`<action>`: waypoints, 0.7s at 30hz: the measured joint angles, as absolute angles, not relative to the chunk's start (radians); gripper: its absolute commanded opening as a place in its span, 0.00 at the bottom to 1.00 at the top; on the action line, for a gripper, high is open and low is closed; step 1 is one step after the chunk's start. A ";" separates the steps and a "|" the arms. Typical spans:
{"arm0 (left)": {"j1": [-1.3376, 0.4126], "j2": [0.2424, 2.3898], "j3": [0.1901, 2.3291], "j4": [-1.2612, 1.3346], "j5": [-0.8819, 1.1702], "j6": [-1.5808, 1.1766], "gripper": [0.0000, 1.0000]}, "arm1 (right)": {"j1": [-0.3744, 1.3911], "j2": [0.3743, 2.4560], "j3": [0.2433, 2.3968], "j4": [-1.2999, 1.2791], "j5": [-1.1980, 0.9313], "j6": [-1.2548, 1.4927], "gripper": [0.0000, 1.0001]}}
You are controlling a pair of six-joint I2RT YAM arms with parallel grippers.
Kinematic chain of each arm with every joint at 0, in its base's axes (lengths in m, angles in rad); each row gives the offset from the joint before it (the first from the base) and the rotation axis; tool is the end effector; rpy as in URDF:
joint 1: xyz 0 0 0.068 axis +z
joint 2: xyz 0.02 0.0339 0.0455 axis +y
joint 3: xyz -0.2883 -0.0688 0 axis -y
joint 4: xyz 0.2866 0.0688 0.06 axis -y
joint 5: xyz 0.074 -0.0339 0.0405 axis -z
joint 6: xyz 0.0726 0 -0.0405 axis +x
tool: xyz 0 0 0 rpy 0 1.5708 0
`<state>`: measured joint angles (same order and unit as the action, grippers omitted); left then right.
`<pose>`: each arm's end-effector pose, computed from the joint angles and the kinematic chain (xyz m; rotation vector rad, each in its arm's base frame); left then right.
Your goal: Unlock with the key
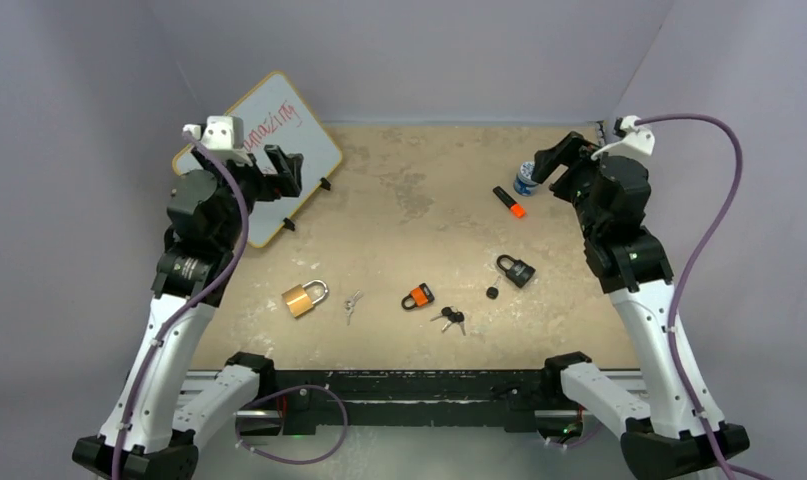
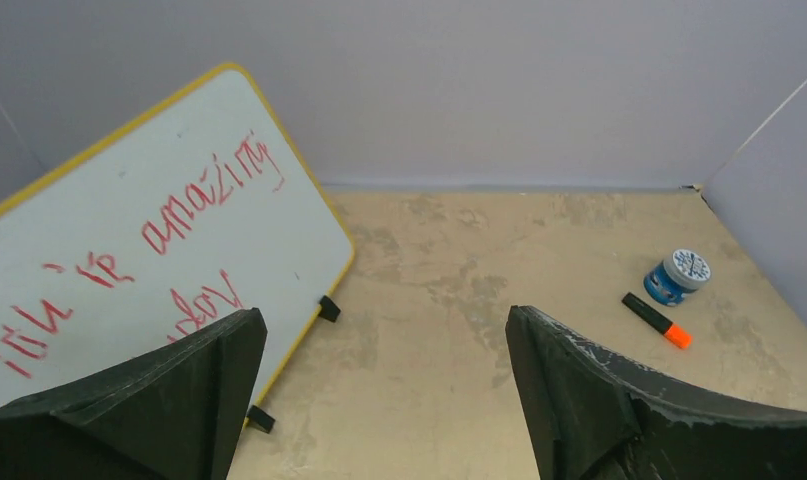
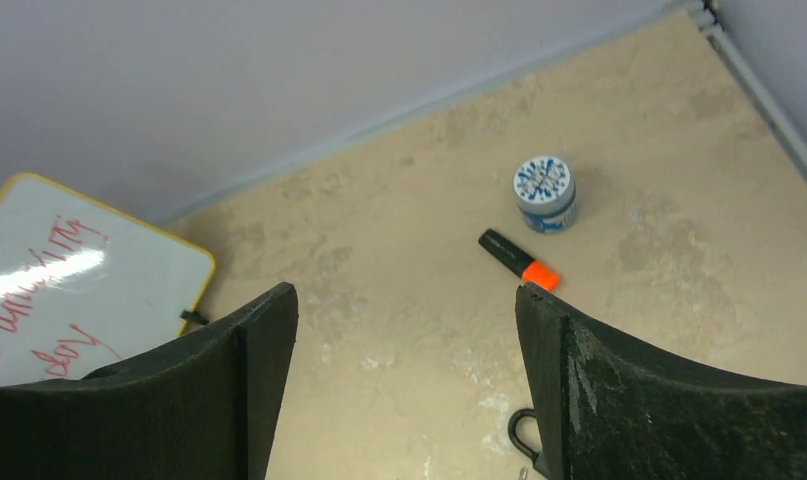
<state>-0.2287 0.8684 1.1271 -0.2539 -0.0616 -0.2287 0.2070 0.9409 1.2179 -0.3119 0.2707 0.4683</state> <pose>0.2366 -0.0505 0.4656 -0.0487 1.5737 -0.3113 0.2519 0.0331 0.4775 0.4168 1.5581 0.3061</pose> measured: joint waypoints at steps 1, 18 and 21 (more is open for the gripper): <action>-0.229 0.875 1.112 -0.251 -0.055 -0.237 0.95 | 0.207 0.947 1.203 -0.317 0.270 0.477 0.83; -0.242 1.132 0.846 -0.132 0.205 -0.521 0.88 | 0.207 1.218 1.046 -0.323 -0.104 0.500 0.78; -0.263 1.161 0.808 -0.120 0.247 -0.556 0.88 | 0.207 1.289 1.002 -0.325 -0.170 0.538 0.78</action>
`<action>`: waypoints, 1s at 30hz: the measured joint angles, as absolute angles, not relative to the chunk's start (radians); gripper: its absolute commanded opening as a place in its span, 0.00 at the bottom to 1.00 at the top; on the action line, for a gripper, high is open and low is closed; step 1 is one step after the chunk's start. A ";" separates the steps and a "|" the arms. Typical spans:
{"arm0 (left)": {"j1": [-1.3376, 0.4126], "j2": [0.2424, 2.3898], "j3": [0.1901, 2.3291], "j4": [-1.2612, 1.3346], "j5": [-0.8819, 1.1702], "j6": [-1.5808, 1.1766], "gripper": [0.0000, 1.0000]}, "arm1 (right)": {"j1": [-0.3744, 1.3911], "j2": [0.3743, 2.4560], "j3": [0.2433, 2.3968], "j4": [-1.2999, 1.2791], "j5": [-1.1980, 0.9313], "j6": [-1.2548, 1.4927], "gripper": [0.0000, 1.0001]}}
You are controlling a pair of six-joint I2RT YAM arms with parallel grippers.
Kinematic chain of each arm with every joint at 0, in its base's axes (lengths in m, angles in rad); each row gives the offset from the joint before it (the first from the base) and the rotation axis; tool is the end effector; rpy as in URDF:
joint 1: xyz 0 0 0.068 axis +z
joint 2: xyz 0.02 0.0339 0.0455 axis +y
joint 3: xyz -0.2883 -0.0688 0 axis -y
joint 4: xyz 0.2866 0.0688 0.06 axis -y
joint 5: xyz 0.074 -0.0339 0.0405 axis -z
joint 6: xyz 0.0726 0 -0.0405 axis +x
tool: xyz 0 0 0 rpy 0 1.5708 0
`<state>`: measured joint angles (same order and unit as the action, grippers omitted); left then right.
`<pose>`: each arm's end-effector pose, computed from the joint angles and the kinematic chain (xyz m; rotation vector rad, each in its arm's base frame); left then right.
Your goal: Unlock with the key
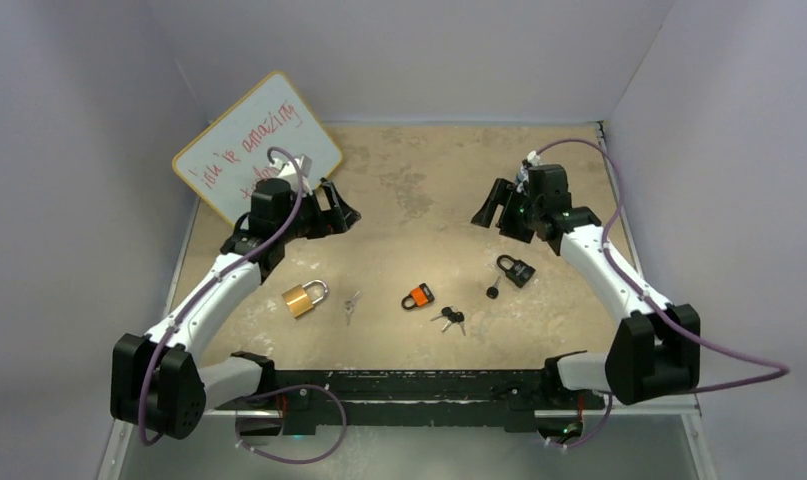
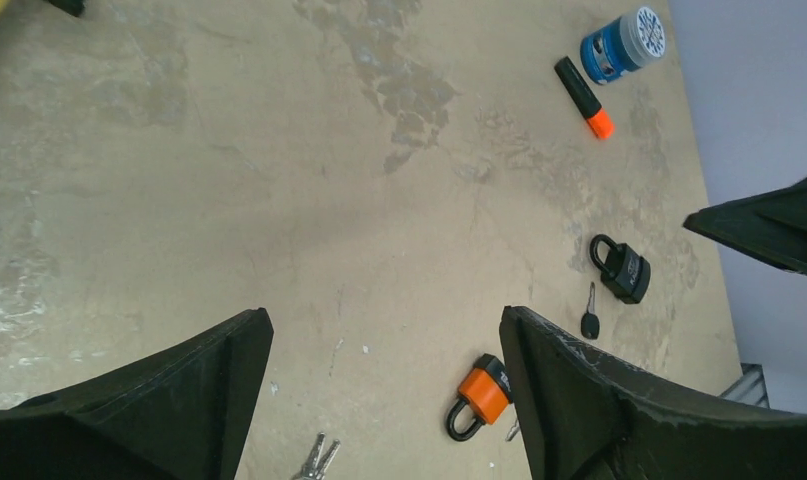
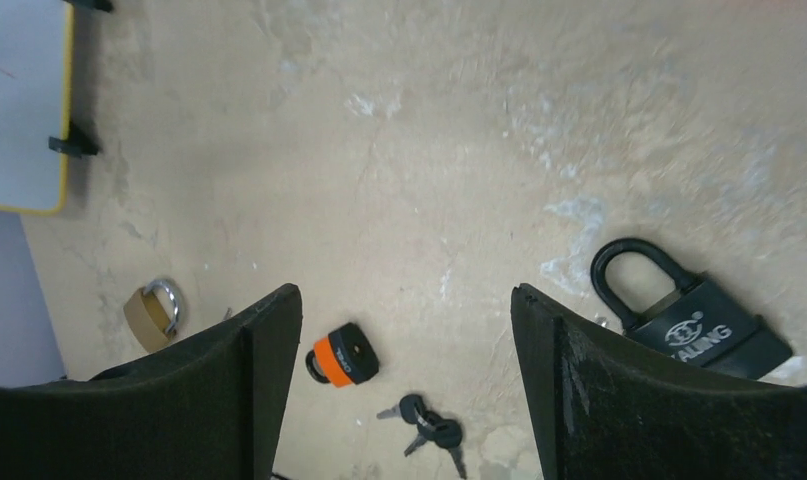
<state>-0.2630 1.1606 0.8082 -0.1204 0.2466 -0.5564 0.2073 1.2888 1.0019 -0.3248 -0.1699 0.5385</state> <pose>0.3076 -0.1012 0.2695 -0.1501 2.1099 -0.7537 0.3408 0.0842 0.2833 0.2709 2.2213 0.6008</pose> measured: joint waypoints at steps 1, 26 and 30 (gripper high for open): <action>-0.270 1.167 0.801 -0.118 0.255 -0.564 0.88 | 0.210 1.310 0.992 -0.328 -0.184 0.553 0.78; -0.304 0.857 0.515 -0.196 0.176 -0.672 0.83 | 0.638 1.511 0.927 -0.411 -0.109 0.588 0.72; -0.304 0.832 0.512 -0.266 0.125 -0.682 0.83 | 0.730 1.534 0.967 -0.443 -0.046 0.570 0.72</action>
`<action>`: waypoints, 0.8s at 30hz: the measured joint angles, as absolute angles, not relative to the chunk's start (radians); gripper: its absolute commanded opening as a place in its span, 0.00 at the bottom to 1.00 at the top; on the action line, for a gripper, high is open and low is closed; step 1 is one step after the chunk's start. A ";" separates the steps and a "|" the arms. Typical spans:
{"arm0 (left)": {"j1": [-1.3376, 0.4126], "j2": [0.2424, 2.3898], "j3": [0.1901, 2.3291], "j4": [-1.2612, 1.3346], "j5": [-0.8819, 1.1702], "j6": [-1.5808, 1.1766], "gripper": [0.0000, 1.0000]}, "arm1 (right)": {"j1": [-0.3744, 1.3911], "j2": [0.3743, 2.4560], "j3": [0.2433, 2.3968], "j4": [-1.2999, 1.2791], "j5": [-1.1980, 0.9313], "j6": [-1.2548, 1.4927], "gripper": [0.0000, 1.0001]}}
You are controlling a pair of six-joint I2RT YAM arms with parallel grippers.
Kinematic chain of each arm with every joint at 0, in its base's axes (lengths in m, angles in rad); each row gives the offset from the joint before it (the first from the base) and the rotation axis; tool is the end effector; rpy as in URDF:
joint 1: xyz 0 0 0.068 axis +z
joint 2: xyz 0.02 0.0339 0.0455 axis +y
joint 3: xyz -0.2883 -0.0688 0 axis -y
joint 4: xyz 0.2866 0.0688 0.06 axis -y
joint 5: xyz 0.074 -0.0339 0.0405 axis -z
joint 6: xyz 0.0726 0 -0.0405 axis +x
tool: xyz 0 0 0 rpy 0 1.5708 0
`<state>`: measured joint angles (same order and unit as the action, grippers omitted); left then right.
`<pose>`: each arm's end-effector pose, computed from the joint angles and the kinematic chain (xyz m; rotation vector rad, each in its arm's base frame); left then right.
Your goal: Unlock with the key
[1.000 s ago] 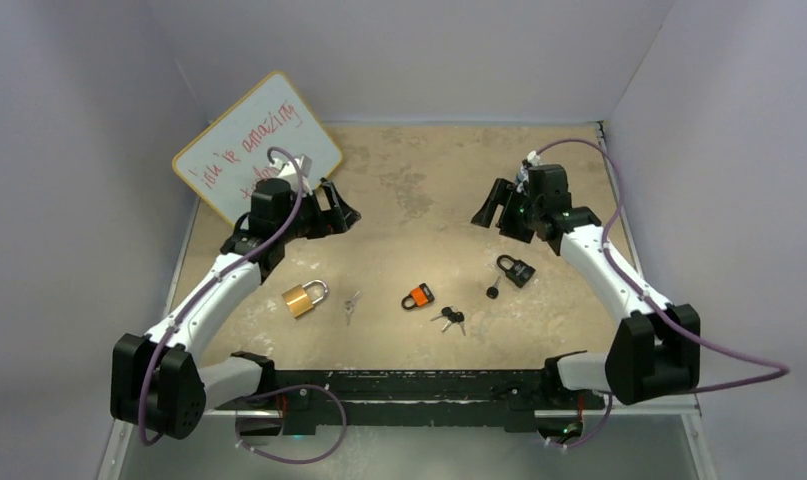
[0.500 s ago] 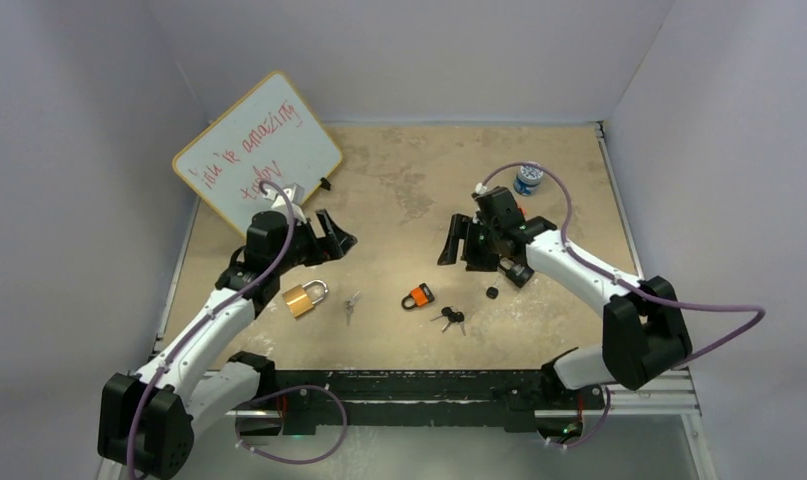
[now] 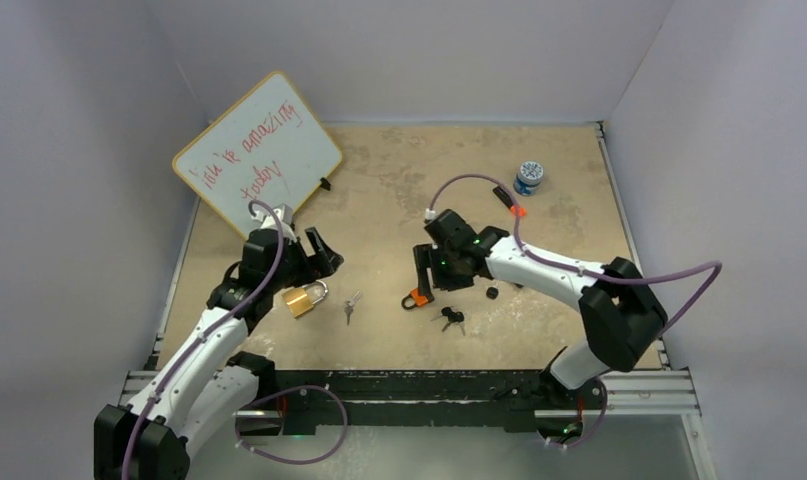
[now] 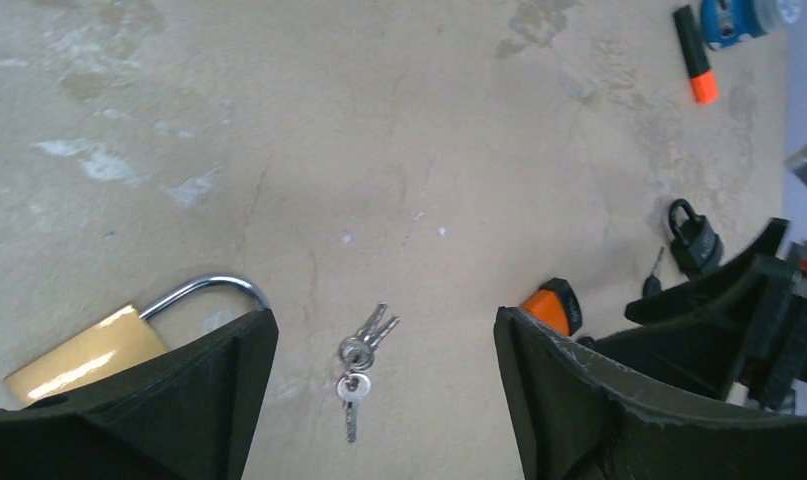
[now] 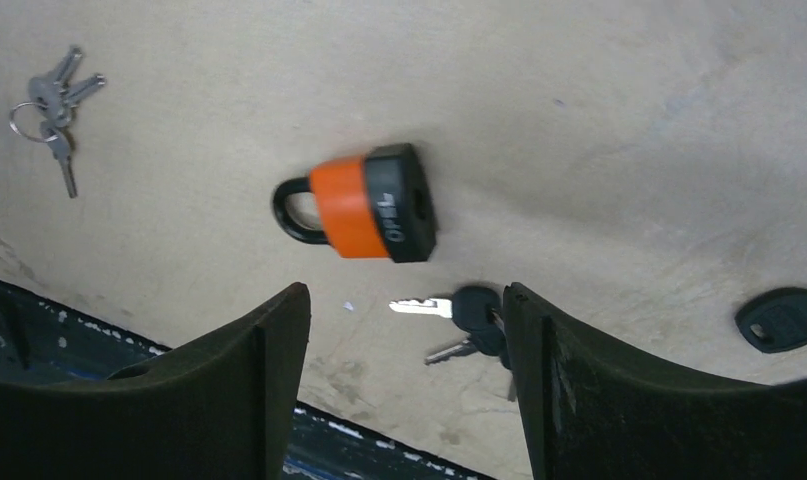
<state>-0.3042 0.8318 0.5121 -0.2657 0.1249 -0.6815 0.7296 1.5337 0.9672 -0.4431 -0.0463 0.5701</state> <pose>0.2248 -0.0801 0.2128 -0.3454 2.2095 -0.6908 0.2671 0.2433 0.1744 -0.2309 2.6654 0.5158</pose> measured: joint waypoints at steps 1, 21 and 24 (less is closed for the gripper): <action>-0.304 0.827 0.512 -0.288 0.105 -0.690 0.83 | 0.760 1.544 0.990 -0.451 -0.024 0.566 0.72; -0.304 0.762 0.461 -0.448 0.015 -0.767 0.83 | 0.946 1.524 1.026 -0.665 0.366 0.822 0.54; -0.304 0.777 0.459 -0.439 0.028 -0.767 0.83 | 0.942 1.465 0.967 -0.679 0.368 0.834 0.50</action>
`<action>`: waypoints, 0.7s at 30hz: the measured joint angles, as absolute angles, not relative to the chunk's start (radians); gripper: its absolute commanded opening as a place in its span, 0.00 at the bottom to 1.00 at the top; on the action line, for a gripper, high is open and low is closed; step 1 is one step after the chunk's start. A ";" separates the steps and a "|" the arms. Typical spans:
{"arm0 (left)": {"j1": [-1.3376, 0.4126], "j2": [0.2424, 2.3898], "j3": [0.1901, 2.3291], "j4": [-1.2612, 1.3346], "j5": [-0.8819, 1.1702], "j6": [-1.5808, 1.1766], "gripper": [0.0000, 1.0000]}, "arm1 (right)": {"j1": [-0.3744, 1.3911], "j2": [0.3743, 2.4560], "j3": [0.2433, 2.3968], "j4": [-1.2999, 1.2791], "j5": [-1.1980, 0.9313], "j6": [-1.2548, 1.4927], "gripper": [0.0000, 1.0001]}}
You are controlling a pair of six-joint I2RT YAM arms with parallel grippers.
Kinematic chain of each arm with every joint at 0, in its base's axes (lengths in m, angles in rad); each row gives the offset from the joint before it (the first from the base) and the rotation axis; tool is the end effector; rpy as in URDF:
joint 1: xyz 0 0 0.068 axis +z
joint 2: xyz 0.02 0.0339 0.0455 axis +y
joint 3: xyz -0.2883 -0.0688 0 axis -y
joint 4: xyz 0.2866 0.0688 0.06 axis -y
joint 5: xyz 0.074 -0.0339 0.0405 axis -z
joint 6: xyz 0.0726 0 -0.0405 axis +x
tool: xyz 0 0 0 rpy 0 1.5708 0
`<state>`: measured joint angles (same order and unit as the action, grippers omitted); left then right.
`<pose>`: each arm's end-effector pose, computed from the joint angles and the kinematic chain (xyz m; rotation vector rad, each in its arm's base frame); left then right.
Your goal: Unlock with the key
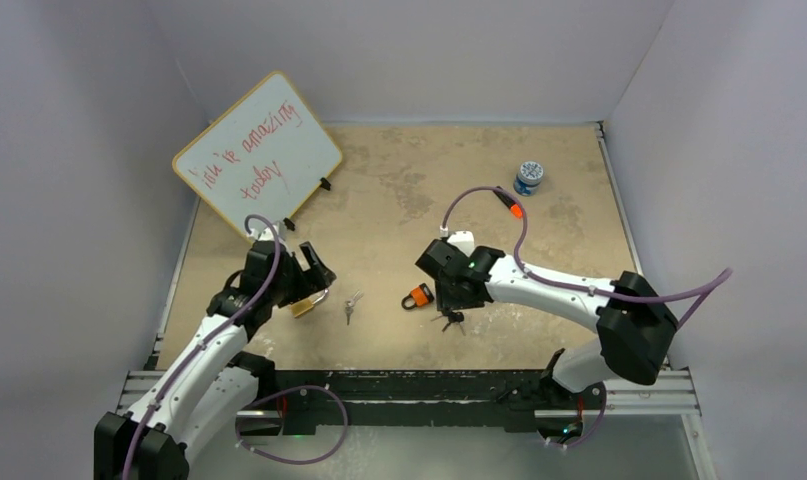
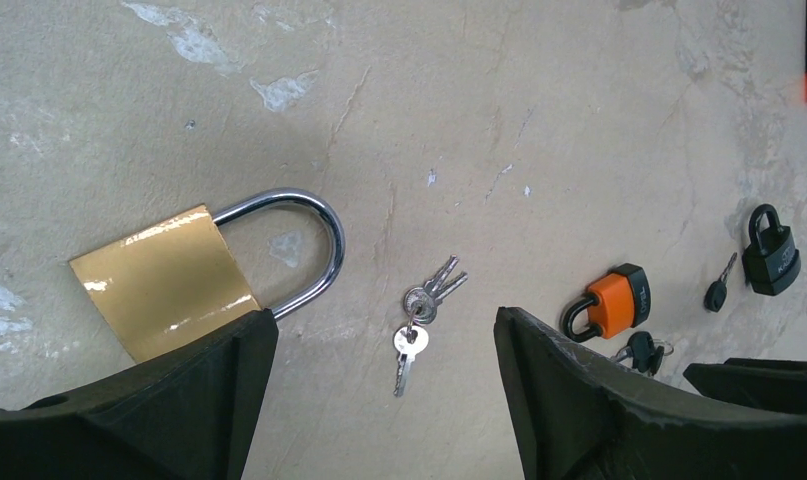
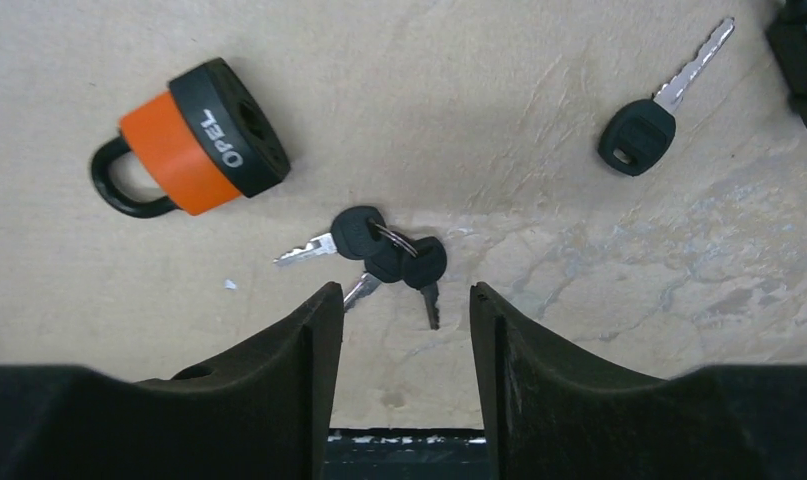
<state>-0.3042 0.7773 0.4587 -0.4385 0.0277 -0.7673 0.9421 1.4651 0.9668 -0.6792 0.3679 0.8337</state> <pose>0.2017 -0.0654 0.1822 -0.5362 2.3367 -0.5559 0.2119 0.2470 0.1850 -0.0448 2.6126 0.0970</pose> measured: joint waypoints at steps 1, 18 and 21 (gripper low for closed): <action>-0.304 0.781 0.459 -0.433 0.031 -0.767 0.83 | 0.941 1.465 0.958 -0.679 0.367 0.830 0.49; -0.304 0.833 0.459 -0.387 0.049 -0.765 0.83 | 0.813 1.584 0.944 -0.590 0.091 0.445 0.52; -0.304 0.841 0.459 -0.381 0.049 -0.765 0.83 | 0.813 1.622 0.953 -0.591 0.076 0.395 0.52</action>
<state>-0.3042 0.8410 0.4587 -0.3805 0.0494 -0.7654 0.8131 1.6222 0.9535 -0.5907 0.0757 0.3954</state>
